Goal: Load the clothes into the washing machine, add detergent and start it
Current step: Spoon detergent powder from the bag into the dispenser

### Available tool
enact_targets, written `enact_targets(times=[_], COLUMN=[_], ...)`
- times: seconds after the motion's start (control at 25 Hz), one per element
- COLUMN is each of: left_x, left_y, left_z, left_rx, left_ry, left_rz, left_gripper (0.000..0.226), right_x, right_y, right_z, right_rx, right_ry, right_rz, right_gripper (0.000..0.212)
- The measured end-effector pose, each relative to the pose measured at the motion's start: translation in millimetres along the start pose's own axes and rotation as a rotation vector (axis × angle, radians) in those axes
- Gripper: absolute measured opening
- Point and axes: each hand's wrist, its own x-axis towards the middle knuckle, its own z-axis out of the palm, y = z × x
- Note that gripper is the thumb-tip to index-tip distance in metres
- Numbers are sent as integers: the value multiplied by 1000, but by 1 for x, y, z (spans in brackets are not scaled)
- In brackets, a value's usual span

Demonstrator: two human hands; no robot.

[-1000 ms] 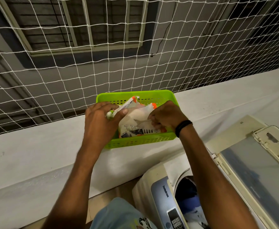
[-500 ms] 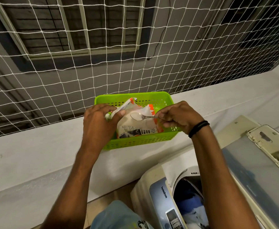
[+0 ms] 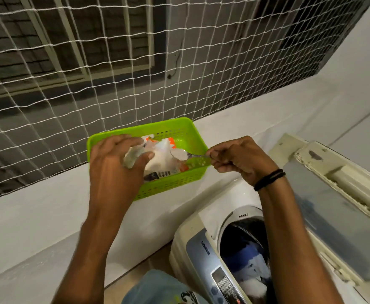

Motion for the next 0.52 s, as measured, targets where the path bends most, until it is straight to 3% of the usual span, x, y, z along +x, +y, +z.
enact_targets(times=[0.2, 0.32, 0.52], left_x=[-26, -42, -71], left_y=[62, 93, 132], left_z=[40, 84, 175], left_rx=[-372, -518, -564], left_ry=[96, -85, -427], left_rz=[73, 93, 157], left_gripper=[15, 16, 16], right_x=[-43, -70, -96], right_y=[42, 86, 185], right_z=[-57, -95, -150], right_rx=[144, 217, 279], right_ry=[166, 350, 698], right_rz=[57, 118, 245], right_gripper=[24, 23, 11])
